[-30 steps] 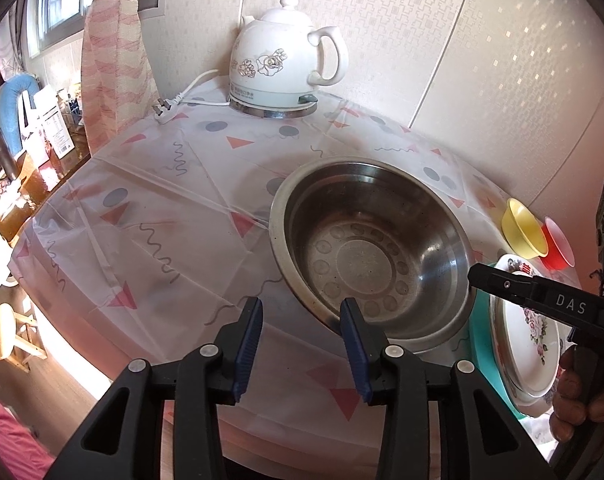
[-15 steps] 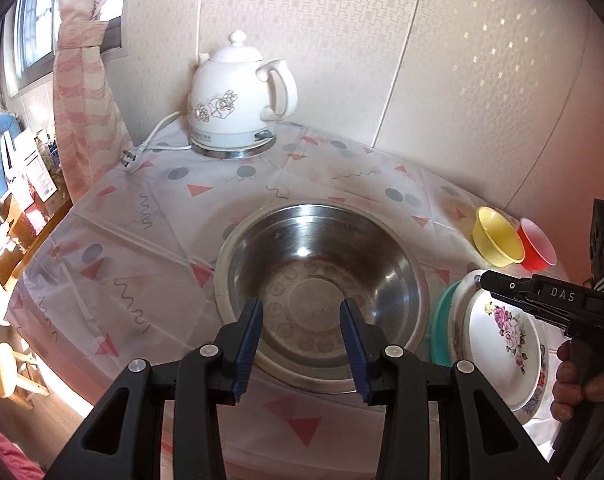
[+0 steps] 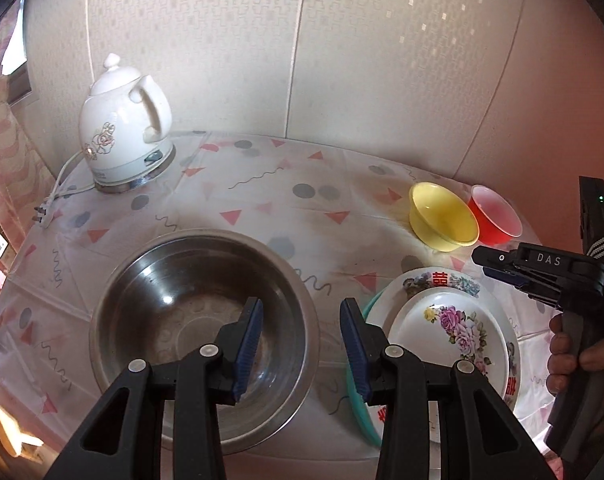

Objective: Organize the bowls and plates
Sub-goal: 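Release the steel bowl and grasp the yellow bowl rim with the right tool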

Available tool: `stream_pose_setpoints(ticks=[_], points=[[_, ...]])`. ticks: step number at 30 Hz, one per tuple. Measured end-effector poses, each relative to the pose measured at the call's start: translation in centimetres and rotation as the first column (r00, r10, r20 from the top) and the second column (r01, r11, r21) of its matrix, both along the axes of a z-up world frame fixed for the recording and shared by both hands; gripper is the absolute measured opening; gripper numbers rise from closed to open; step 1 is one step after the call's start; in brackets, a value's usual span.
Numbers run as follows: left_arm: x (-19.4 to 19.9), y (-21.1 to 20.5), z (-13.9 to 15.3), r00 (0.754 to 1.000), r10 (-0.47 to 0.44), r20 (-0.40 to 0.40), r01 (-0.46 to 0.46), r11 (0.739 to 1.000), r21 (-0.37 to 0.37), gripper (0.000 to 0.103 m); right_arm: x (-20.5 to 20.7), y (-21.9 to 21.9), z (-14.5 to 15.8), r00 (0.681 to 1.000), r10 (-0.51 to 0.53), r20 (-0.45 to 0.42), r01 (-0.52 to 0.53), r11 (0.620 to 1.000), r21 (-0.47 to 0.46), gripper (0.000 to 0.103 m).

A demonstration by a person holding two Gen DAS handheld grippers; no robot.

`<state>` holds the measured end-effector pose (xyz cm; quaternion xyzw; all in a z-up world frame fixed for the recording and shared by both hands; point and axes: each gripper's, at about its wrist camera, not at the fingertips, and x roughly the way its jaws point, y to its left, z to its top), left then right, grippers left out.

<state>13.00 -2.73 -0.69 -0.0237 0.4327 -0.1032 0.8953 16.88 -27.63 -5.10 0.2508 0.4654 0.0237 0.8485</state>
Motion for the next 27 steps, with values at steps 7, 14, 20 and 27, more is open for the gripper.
stream_pose_setpoints(ticks=[7, 14, 20, 27], points=[[3.2, -3.5, -0.8, 0.997, -0.047, -0.06, 0.048, 0.999, 0.007, 0.041, 1.5, -3.1, -0.3, 0.997, -0.077, -0.006, 0.077, 0.997, -0.001, 0.031], [6.0, -6.5, -1.5, 0.994, -0.073, -0.081, 0.072, 0.997, -0.007, 0.046, 3.5, -5.3, -1.3, 0.991, -0.131, -0.025, 0.131, 0.991, 0.02, 0.031], [8.5, -9.5, -1.7, 0.99, -0.122, -0.075, 0.121, 0.993, -0.019, 0.053, 4.8, -6.0, -1.9, 0.99, -0.135, -0.03, 0.136, 0.99, 0.027, 0.031], [11.4, -12.2, -2.7, 0.98, -0.162, -0.117, 0.152, 0.984, -0.095, 0.051, 5.6, -6.3, -2.5, 0.993, -0.117, -0.032, 0.118, 0.993, 0.012, 0.023]])
